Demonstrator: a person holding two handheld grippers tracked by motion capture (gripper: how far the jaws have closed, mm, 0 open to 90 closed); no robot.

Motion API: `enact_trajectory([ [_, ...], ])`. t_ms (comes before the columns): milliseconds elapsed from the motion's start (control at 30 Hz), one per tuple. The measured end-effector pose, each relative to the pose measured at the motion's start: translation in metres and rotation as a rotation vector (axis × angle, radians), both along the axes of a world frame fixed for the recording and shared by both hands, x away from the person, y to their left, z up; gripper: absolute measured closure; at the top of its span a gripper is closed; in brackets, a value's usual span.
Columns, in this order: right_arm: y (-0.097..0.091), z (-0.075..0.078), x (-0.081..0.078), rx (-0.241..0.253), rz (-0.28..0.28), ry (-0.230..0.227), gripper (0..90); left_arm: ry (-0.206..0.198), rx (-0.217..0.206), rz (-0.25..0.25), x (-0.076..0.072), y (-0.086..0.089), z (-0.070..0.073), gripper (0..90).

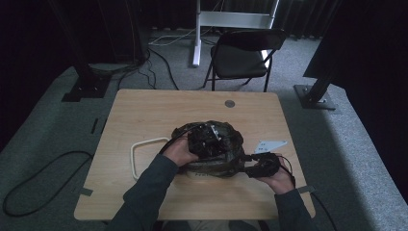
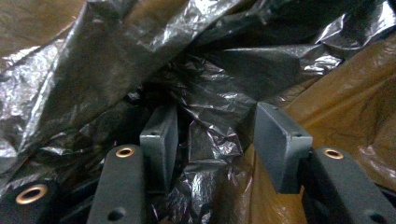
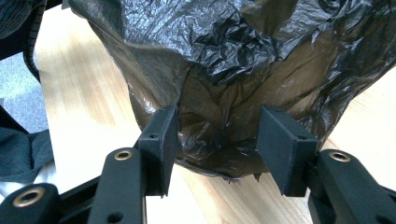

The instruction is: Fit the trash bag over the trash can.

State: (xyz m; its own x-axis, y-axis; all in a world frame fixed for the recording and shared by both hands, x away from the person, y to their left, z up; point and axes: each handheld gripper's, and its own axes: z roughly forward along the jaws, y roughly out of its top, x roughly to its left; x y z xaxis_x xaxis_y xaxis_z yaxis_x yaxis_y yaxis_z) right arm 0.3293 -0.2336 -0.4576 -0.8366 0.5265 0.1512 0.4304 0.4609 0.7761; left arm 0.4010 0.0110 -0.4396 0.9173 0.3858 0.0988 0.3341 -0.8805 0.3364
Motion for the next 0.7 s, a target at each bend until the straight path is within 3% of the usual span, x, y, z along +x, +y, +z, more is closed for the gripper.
enact_trajectory([
  [700,0.0002,0.0001,-0.0002,0.001,0.002,0.001,47.6,0.031,0.022,-0.007,0.0017,-0.0011,-0.001,52.6],
])
